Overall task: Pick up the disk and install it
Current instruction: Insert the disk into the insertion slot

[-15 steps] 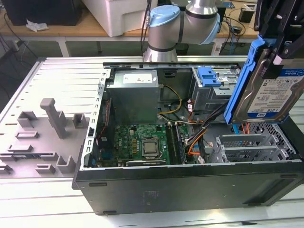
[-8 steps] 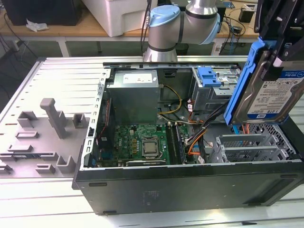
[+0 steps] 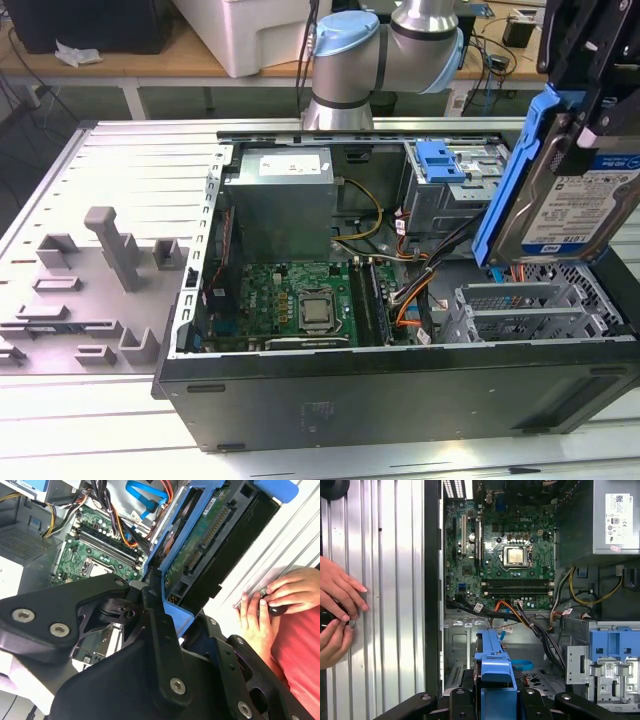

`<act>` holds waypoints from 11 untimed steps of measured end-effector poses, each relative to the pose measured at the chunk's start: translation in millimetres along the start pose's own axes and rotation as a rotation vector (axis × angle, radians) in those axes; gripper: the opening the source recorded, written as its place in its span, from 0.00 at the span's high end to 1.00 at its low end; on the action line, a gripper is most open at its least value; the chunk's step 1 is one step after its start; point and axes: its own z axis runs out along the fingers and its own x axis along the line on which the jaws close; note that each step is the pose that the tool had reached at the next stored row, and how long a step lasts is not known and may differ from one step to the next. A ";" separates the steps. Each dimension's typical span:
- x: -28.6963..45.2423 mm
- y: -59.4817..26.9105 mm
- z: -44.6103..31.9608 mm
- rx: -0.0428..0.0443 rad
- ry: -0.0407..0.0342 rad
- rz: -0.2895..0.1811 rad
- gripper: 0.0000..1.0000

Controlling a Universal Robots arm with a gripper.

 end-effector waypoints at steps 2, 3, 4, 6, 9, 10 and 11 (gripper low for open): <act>1.5 -1.4 0.4 0.0000 -0.0042 0.000 0.63; 2.0 -2.1 0.6 -0.0001 -0.0061 0.000 0.63; 3.3 -3.6 1.1 -0.0001 -0.0105 0.000 0.63; 4.6 -3.9 2.0 -0.0001 -0.0141 0.000 0.63; 5.6 -4.0 3.4 -0.0002 -0.0180 0.001 0.63; 6.0 -4.0 4.0 -0.0002 -0.0190 0.001 0.63; 6.4 -4.0 4.6 -0.0002 -0.0201 0.001 0.63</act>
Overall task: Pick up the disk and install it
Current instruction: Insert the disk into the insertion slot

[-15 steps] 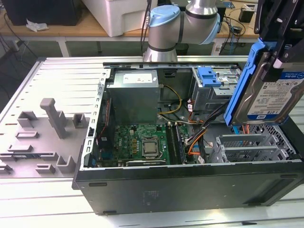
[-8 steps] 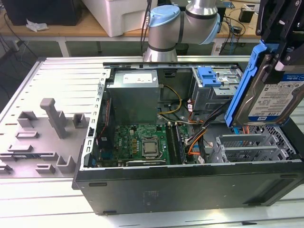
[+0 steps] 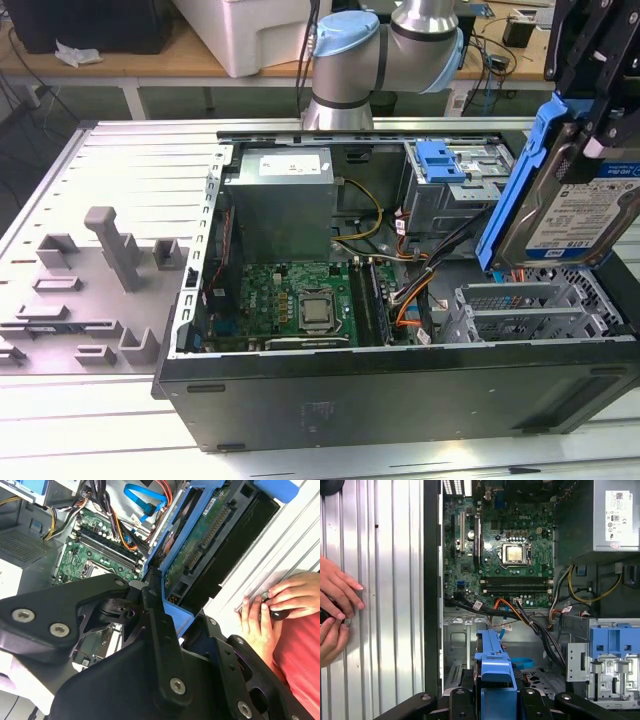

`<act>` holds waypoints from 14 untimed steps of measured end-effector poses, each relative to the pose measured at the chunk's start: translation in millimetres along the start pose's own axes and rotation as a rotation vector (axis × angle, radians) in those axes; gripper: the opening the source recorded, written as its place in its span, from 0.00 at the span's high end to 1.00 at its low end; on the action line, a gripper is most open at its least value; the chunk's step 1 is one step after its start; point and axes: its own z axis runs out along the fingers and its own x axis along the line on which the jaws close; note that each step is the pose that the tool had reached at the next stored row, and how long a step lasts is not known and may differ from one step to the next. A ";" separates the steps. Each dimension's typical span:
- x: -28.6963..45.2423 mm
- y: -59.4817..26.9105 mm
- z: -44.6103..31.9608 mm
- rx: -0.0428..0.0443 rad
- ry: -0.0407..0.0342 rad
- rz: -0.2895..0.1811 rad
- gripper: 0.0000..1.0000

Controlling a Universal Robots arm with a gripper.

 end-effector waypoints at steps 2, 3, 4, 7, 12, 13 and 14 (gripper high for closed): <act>0.8 0.0 0.9 0.0000 -0.0015 0.000 0.63; 1.1 0.0 1.3 0.0000 -0.0022 0.000 0.63; 1.6 0.0 1.9 0.0000 -0.0030 0.000 0.63; 2.6 0.0 3.0 -0.0001 -0.0048 0.000 0.63; 3.8 0.0 5.3 -0.0001 -0.0068 0.001 0.63; 4.0 0.0 5.7 -0.0001 -0.0071 0.001 0.63; 4.2 0.0 6.5 0.0000 -0.0076 0.001 0.63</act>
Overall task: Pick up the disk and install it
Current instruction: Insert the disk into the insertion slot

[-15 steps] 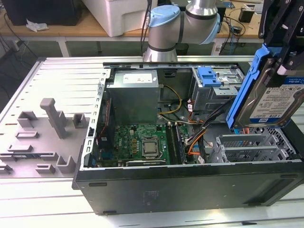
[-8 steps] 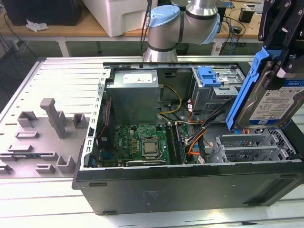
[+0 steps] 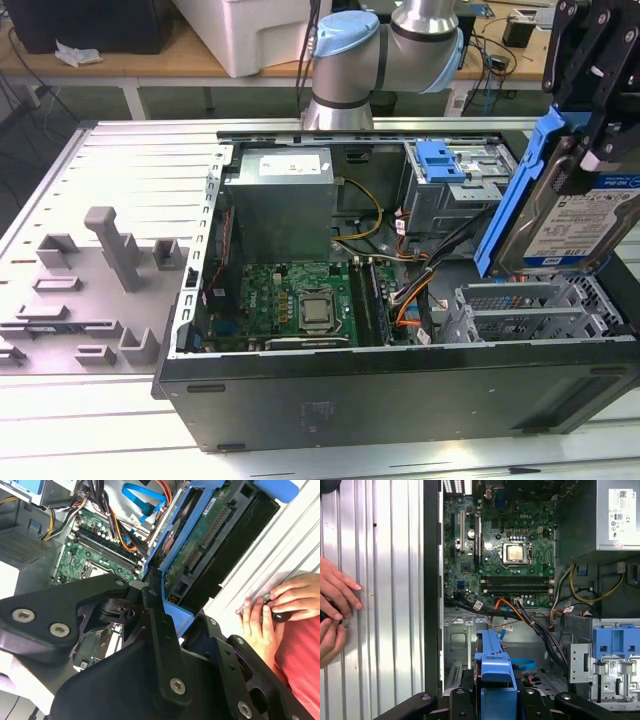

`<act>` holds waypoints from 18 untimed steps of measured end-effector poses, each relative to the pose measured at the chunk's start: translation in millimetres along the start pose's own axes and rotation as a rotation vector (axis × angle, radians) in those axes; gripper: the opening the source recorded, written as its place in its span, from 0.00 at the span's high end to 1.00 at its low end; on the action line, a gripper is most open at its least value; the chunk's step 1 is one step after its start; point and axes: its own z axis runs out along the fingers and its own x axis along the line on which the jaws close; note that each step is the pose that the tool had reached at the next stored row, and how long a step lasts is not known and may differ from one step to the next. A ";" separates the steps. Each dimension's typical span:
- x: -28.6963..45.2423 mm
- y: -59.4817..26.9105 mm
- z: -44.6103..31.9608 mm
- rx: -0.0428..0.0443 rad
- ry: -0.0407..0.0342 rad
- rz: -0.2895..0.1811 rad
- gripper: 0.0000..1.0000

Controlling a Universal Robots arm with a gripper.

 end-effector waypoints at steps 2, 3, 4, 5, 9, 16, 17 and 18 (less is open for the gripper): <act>0.2 0.0 1.0 0.0001 -0.0004 0.000 0.63; 0.3 0.0 1.3 0.0001 -0.0005 0.001 0.63; 0.4 0.0 2.0 0.0002 -0.0008 0.001 0.63; 0.5 0.0 2.4 0.0002 -0.0010 0.001 0.63; 0.9 0.0 4.1 0.0003 -0.0017 0.002 0.63; 1.5 0.0 7.2 0.0009 -0.0020 0.003 0.63; 1.6 0.0 7.9 0.0011 -0.0021 0.003 0.63; 1.7 0.0 8.4 0.0013 -0.0021 0.003 0.63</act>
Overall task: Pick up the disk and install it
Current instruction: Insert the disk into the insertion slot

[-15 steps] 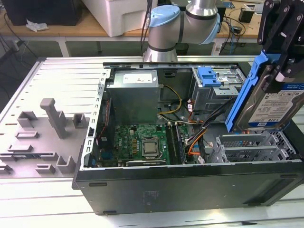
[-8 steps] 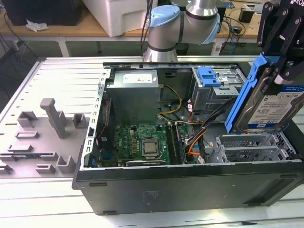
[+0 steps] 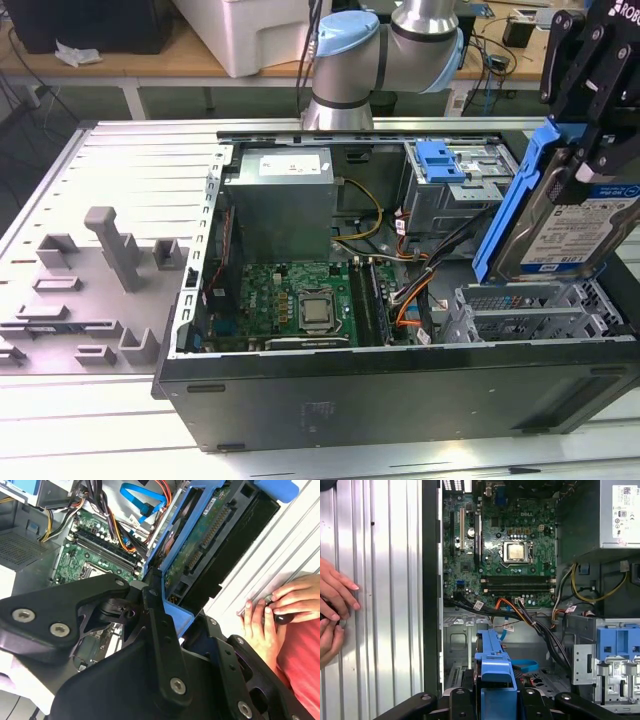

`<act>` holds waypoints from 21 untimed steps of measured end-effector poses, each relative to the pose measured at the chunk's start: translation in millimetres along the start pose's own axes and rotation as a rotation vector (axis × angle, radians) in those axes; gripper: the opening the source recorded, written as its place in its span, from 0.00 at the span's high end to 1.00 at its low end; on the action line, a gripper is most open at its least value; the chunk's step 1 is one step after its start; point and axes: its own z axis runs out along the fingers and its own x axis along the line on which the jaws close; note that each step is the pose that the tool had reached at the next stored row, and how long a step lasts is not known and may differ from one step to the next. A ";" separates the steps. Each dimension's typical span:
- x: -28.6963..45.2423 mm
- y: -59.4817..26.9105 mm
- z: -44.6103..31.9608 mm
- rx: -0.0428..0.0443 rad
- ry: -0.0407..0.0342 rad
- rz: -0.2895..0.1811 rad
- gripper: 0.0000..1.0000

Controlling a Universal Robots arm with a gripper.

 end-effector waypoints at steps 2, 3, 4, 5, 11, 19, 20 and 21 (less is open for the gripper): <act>0.1 0.0 1.2 0.0004 0.0000 0.000 0.63; 0.2 0.0 1.7 0.0006 0.0001 0.000 0.63; 0.3 0.0 2.2 0.0008 0.0000 0.000 0.63; 0.3 0.0 2.9 0.0011 0.0000 0.000 0.63; 0.8 0.1 6.0 0.0023 0.0000 0.000 0.63; 0.8 1.0 6.3 0.0023 -0.0001 0.000 0.63; 0.8 1.1 6.3 0.0023 -0.0001 0.000 0.63; 0.9 1.1 6.4 0.0023 -0.0002 0.000 0.63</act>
